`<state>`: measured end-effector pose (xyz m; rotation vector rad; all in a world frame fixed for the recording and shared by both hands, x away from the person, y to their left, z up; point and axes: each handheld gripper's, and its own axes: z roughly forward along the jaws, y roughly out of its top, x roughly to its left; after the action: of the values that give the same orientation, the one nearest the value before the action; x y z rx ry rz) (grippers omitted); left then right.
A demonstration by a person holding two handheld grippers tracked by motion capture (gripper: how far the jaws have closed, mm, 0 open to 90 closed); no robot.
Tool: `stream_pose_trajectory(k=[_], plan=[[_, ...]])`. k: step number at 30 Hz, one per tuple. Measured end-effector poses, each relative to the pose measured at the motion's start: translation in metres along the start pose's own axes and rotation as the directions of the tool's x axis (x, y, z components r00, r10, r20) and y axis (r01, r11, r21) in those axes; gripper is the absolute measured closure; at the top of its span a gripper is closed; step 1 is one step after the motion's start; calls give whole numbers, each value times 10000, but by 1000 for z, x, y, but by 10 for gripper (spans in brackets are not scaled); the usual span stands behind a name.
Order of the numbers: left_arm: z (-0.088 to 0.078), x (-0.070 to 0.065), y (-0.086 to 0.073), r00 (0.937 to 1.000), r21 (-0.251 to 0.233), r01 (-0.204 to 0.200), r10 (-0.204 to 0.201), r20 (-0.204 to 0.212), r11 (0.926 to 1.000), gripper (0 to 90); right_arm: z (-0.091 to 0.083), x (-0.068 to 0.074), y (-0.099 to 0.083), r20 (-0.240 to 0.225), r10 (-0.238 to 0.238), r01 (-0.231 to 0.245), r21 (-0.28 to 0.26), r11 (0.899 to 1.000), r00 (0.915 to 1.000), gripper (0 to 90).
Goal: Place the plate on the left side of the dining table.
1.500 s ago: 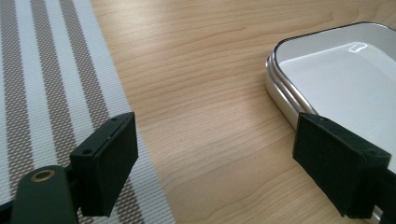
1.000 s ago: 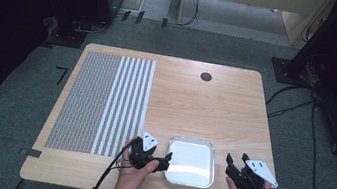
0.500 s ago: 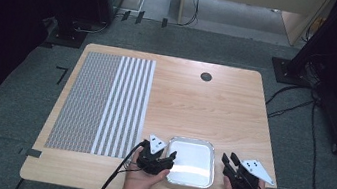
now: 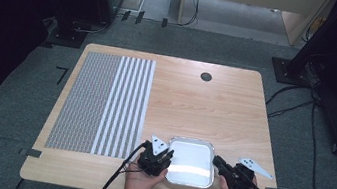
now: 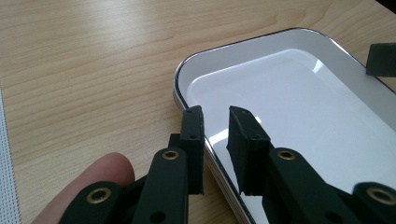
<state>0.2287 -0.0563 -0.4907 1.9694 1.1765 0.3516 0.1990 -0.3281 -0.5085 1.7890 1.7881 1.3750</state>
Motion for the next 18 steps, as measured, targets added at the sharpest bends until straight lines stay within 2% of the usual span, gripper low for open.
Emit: stream_pose_trajectory(k=[2, 10, 12, 16, 17, 18], plan=[[2, 0, -1, 10000, 102, -30, 30, 7, 9999, 760, 2, -1, 0, -76, 176, -174, 189, 9997, 9998, 849], [3, -2, -2, 9999, 115, -118, 119, -68, 9999, 754, 1, -3, 1, -156, 651, -647, 203, 9977, 9978, 884], [3, -3, -2, 9998, 96, -190, 191, -115, 9998, 761, 1, -7, 2, -411, 1077, -1064, 315, 9938, 9933, 886], [3, -4, -3, 9997, 103, -220, 221, -115, 9997, 757, 1, -9, 2, -567, 1267, -1250, 333, 9916, 9903, 886], [3, -4, -3, 9997, 93, -219, 220, -83, 9997, 756, 0, -10, 3, -653, 1323, -1311, 227, 9911, 9891, 886], [3, -4, -3, 9997, 95, -238, 239, -54, 9997, 756, -4, -9, 3, -921, 1460, -1476, -103, 9890, 9850, 881]])
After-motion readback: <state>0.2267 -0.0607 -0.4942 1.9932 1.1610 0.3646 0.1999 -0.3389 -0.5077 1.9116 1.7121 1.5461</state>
